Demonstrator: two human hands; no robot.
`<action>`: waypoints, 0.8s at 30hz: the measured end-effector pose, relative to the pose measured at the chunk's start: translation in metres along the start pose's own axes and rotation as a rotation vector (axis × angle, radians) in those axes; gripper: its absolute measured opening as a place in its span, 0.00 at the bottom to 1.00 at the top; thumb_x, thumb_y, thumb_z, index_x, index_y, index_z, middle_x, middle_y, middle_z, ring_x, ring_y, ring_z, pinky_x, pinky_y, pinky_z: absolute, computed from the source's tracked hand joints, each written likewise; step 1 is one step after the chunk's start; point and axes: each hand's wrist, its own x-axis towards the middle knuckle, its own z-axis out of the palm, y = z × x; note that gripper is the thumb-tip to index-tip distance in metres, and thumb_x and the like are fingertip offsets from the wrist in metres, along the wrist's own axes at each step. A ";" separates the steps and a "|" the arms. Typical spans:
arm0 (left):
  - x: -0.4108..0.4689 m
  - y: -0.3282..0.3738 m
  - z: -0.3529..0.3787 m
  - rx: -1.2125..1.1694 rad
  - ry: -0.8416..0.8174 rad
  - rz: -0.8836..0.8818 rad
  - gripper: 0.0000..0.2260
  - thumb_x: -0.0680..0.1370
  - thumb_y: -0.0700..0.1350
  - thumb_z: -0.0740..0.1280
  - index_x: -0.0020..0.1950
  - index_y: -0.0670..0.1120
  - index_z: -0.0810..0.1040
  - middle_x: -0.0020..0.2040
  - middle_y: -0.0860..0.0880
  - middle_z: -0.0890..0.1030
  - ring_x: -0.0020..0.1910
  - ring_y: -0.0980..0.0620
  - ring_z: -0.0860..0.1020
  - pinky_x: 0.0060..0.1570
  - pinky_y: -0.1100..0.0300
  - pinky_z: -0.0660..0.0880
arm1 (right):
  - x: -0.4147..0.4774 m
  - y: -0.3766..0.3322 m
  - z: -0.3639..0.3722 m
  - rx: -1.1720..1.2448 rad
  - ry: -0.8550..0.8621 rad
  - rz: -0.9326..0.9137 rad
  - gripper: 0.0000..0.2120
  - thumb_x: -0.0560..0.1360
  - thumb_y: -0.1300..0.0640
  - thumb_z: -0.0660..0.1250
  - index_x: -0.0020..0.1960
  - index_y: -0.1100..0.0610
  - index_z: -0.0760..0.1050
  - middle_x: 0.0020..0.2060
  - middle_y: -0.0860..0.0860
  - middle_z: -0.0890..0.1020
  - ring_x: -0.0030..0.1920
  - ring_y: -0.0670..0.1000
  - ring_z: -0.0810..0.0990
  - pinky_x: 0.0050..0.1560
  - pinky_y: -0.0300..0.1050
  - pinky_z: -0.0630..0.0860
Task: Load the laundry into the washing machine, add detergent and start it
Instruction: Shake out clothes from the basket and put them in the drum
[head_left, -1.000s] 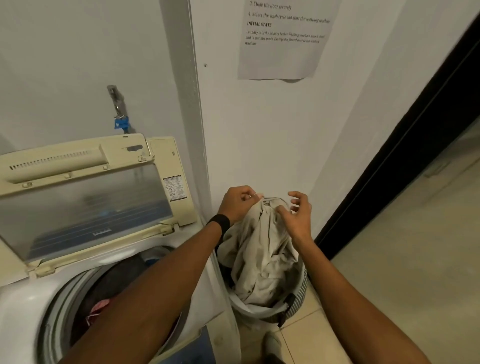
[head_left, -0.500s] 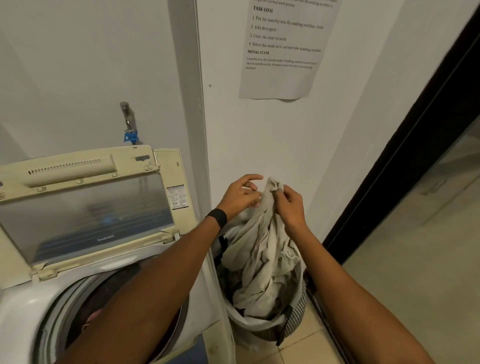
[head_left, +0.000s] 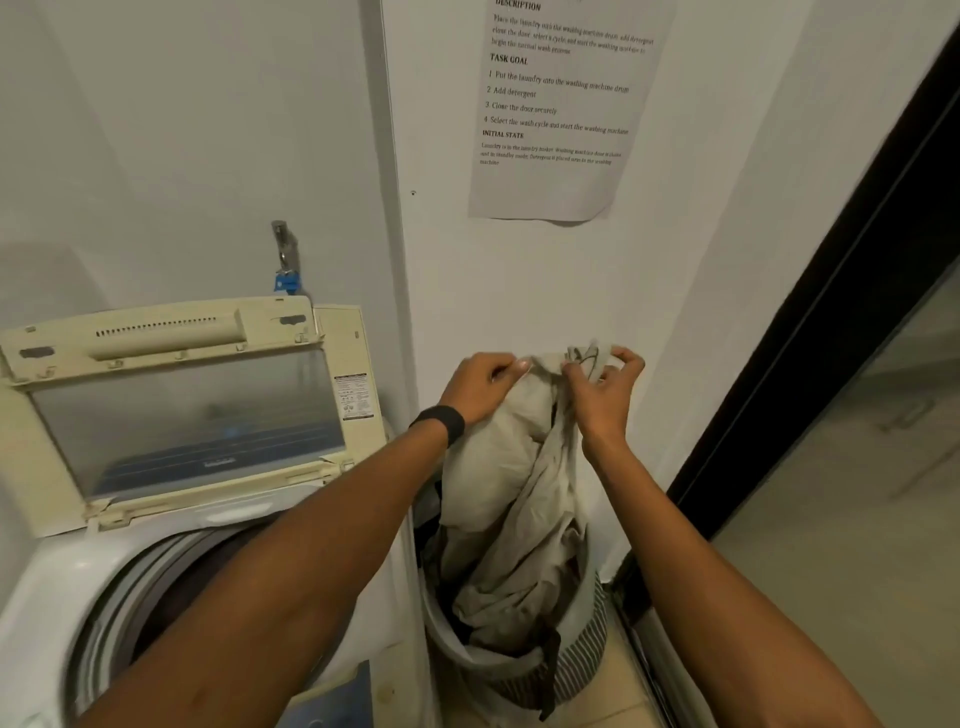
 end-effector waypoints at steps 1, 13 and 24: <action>0.004 0.008 -0.003 -0.018 0.021 0.014 0.23 0.83 0.58 0.65 0.35 0.44 0.70 0.30 0.52 0.68 0.32 0.55 0.66 0.37 0.55 0.63 | 0.000 0.001 -0.002 -0.113 -0.011 -0.081 0.32 0.73 0.55 0.75 0.69 0.45 0.61 0.57 0.53 0.76 0.56 0.53 0.79 0.53 0.41 0.77; 0.026 0.047 -0.013 -0.084 0.034 0.025 0.17 0.81 0.53 0.71 0.42 0.41 0.83 0.33 0.53 0.77 0.33 0.57 0.71 0.40 0.63 0.71 | 0.024 -0.028 0.017 -0.374 -0.229 -0.329 0.09 0.81 0.56 0.63 0.43 0.56 0.74 0.35 0.45 0.77 0.36 0.43 0.74 0.40 0.42 0.69; 0.013 0.018 -0.025 0.218 0.053 -0.020 0.14 0.82 0.53 0.66 0.42 0.45 0.80 0.35 0.51 0.78 0.37 0.49 0.74 0.40 0.55 0.69 | 0.024 -0.030 0.018 -0.286 -0.149 -0.238 0.10 0.79 0.50 0.66 0.49 0.57 0.76 0.42 0.46 0.79 0.41 0.42 0.76 0.42 0.37 0.70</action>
